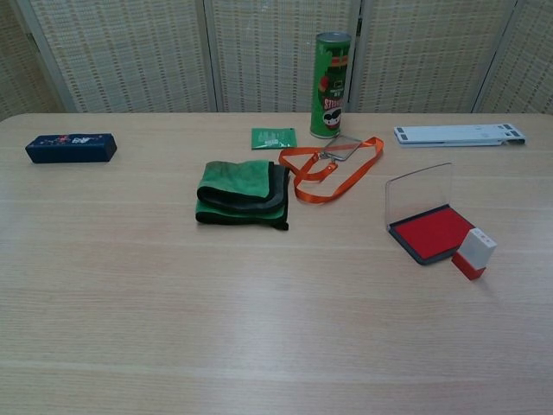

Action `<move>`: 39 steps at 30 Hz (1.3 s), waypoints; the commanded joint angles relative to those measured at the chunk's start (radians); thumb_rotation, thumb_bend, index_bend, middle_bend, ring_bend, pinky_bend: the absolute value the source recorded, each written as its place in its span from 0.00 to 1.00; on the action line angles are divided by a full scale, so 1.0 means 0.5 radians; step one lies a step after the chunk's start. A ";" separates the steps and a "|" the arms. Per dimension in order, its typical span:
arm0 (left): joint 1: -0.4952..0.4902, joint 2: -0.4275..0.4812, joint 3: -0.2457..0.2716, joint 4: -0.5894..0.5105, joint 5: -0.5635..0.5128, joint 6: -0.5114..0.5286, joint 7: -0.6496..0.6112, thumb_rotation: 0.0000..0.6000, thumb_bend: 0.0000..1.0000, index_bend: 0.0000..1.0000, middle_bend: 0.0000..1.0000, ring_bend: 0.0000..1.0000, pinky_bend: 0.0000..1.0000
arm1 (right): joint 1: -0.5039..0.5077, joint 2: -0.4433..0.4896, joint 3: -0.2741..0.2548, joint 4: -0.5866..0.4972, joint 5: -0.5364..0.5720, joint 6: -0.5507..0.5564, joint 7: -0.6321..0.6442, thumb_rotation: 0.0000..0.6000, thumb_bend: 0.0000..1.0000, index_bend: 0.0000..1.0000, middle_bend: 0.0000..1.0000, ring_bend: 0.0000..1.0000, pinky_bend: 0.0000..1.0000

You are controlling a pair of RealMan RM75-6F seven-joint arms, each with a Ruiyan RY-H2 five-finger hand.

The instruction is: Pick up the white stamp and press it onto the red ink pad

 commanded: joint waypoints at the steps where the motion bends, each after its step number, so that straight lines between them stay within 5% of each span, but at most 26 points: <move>1: -0.002 -0.001 0.000 -0.001 -0.009 -0.009 0.003 1.00 0.32 0.07 0.09 0.13 0.28 | 0.144 -0.031 -0.013 0.109 -0.056 -0.203 0.139 1.00 0.19 0.10 0.00 0.00 0.00; 10: 0.003 -0.001 -0.003 -0.005 -0.023 -0.008 0.012 1.00 0.32 0.07 0.09 0.13 0.28 | 0.416 -0.046 0.029 0.179 -0.062 -0.538 0.402 1.00 0.19 0.17 0.02 0.00 0.00; 19: 0.014 0.008 -0.001 -0.018 -0.010 0.019 0.001 1.00 0.32 0.07 0.09 0.13 0.28 | 0.586 -0.077 0.031 0.138 -0.009 -0.774 0.261 1.00 0.20 0.18 0.02 0.00 0.00; 39: 0.016 0.016 -0.002 -0.018 -0.003 0.022 -0.026 1.00 0.32 0.07 0.09 0.13 0.28 | 0.737 -0.248 0.030 0.187 0.063 -0.863 0.050 1.00 0.23 0.24 0.02 0.00 0.00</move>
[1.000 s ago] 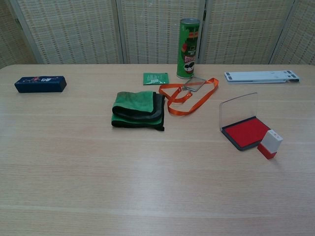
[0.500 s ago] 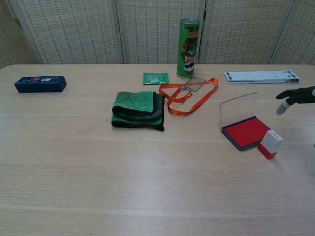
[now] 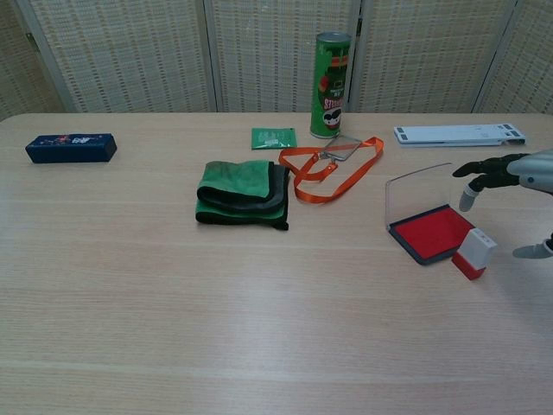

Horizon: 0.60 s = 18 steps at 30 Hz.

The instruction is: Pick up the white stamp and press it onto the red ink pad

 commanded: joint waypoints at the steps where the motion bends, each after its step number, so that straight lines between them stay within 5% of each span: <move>1: 0.000 0.000 -0.001 0.001 -0.002 -0.001 0.000 1.00 0.32 0.07 0.09 0.13 0.28 | 0.012 -0.010 -0.011 0.008 0.005 -0.015 -0.021 1.00 0.23 0.24 0.02 0.00 0.00; 18: 0.006 -0.001 0.001 -0.002 0.009 0.013 0.000 1.00 0.32 0.07 0.09 0.13 0.28 | 0.054 -0.089 -0.037 0.071 0.074 -0.049 -0.098 1.00 0.24 0.28 0.03 0.00 0.00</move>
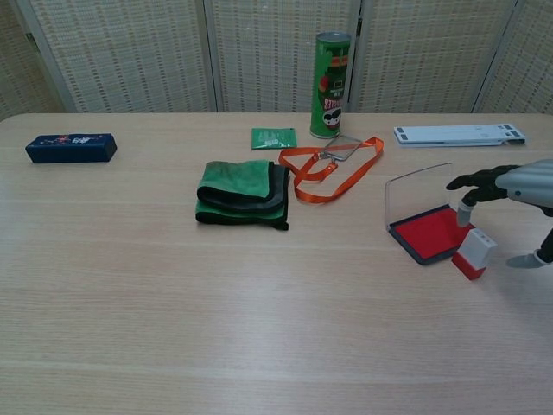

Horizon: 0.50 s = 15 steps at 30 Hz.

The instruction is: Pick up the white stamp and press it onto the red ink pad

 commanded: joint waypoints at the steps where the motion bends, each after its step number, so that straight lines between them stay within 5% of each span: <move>1: 0.001 0.000 0.001 -0.001 0.003 0.003 -0.002 1.00 0.32 0.07 0.09 0.13 0.28 | 0.008 -0.018 -0.002 0.018 0.006 -0.005 -0.001 1.00 0.24 0.28 0.03 0.00 0.00; 15: 0.014 -0.006 -0.006 0.008 0.003 0.030 0.001 1.00 0.32 0.07 0.09 0.13 0.28 | 0.024 -0.104 -0.009 0.114 0.018 0.023 -0.002 1.00 0.27 0.37 0.06 0.00 0.00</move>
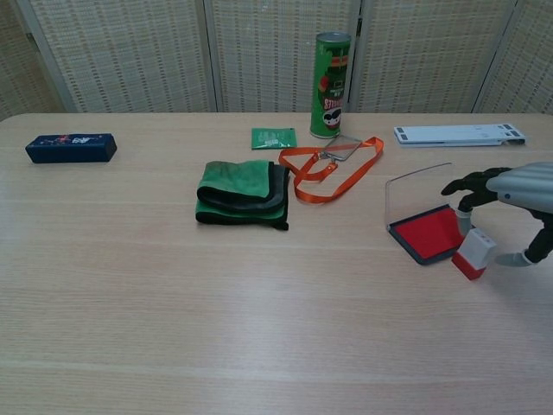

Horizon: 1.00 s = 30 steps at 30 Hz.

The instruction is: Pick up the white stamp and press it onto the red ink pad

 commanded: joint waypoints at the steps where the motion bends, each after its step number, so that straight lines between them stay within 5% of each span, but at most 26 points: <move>1: 0.003 0.001 -0.002 -0.001 -0.001 0.006 -0.003 1.00 0.32 0.07 0.09 0.13 0.28 | 0.003 -0.014 0.000 0.015 0.006 0.003 -0.005 1.00 0.27 0.38 0.06 0.00 0.00; 20: 0.013 0.008 0.000 -0.001 0.014 0.024 -0.018 1.00 0.32 0.07 0.09 0.13 0.28 | -0.005 -0.074 -0.011 0.093 -0.020 0.093 0.010 1.00 0.29 0.47 0.17 0.00 0.00; 27: 0.015 0.008 -0.001 0.000 0.014 0.024 -0.017 1.00 0.32 0.07 0.09 0.13 0.28 | -0.028 -0.073 -0.011 0.112 -0.082 0.211 0.061 1.00 0.29 0.55 0.42 0.16 0.02; 30: 0.014 0.008 0.000 0.000 0.014 0.021 -0.016 1.00 0.32 0.07 0.09 0.13 0.28 | -0.041 -0.056 -0.006 0.109 -0.123 0.286 0.131 1.00 0.29 0.56 0.51 0.26 0.21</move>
